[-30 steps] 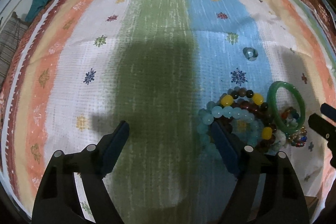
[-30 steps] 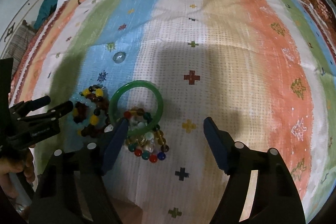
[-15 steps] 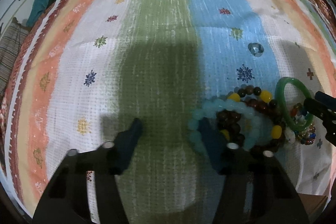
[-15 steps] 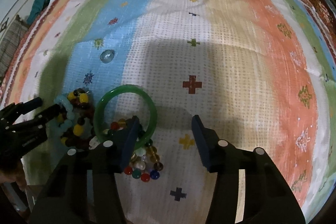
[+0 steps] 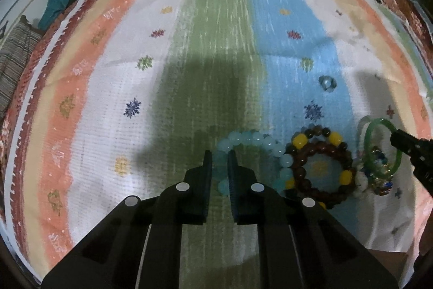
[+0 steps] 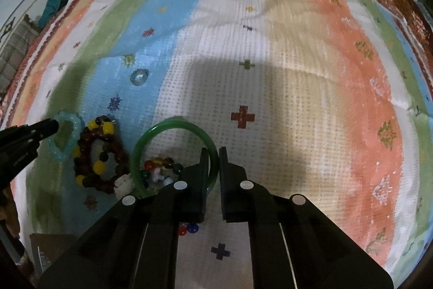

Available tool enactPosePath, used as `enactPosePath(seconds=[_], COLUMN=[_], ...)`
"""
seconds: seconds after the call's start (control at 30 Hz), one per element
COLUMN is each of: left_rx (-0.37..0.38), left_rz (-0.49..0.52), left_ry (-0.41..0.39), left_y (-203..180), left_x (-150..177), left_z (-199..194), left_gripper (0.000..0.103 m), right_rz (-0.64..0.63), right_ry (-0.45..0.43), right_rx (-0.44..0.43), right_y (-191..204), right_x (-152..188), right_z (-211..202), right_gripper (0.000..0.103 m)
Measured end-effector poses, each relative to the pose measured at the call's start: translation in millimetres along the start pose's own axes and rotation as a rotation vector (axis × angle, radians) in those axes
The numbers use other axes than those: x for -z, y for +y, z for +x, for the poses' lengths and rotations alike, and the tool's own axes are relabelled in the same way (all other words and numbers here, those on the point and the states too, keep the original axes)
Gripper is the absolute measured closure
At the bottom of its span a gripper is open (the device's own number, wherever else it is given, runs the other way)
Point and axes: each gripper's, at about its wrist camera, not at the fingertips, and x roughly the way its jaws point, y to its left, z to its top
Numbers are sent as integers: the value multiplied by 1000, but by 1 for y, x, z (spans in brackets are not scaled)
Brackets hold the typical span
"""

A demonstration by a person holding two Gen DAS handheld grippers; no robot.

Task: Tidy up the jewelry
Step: 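Carry the blue bracelet with the left tool while the right carries the bangle to the tin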

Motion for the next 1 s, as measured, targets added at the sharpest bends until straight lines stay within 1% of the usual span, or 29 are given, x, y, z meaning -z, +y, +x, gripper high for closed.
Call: enactPosePath(seconds=[0.17, 0.4, 1.0], left_rx=[34, 50, 113], left_rz=[5, 28, 55], left_ry=[-31, -52, -107], left_y=[-4, -15, -31], left_x=[-1, 1, 12], left_z=[-22, -37, -78], left_gripper=[92, 92, 92], right_rz=[-32, -53, -36], right_ry=[-32, -52, -107], right_rx=[7, 23, 17], right_y=[6, 10, 14], right_x=[2, 9, 19], right_z=[-16, -32, -69], right_gripper=[94, 94, 94])
